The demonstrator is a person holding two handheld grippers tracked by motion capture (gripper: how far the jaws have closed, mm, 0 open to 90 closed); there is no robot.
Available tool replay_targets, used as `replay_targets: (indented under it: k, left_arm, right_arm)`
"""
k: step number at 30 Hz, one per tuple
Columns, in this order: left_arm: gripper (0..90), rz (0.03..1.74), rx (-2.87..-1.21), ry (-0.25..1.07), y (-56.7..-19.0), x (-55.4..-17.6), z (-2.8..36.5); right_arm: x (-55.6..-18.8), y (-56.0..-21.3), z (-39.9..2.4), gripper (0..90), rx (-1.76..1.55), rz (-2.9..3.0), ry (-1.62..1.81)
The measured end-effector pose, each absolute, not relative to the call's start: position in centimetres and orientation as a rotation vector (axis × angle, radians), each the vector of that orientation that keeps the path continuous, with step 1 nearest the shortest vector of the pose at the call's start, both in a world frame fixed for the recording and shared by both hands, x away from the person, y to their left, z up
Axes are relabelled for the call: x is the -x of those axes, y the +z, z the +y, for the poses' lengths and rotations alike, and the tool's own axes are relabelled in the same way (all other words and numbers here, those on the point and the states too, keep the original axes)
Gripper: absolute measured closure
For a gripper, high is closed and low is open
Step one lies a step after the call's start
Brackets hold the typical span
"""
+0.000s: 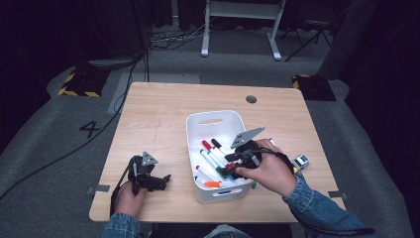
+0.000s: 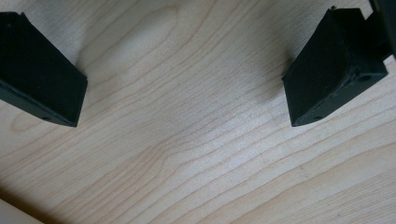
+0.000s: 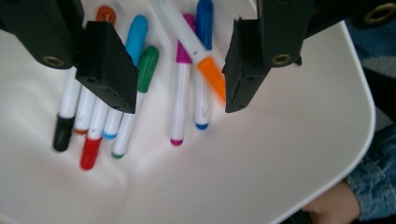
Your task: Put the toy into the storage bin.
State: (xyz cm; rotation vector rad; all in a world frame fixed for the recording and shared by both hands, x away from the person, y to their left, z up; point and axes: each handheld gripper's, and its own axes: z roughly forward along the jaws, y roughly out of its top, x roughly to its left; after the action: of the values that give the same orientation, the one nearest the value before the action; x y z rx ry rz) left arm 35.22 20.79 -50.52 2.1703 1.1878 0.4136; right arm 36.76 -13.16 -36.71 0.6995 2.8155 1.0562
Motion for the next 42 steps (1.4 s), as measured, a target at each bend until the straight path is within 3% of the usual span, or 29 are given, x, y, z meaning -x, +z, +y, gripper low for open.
replay_targets:
  k: [21,34,42]
  left_arm:
    - [0.0,1.19,-2.17,0.41,-50.5,-35.2,20.8]
    - [0.0,1.189,-2.171,0.411,-50.5,-35.2,20.8]
    - [0.0,1.19,-2.17,0.409,-50.5,-35.2,20.8]
  right_arm:
    - [-38.0,-33.3,-20.1,43.1,-0.881,2.603,1.21]
    - [-39.4,-33.6,-23.3,44.1,-0.981,2.53,1.205]
    - [-40.6,-35.8,-24.0,44.3,-1.039,2.533,1.149]
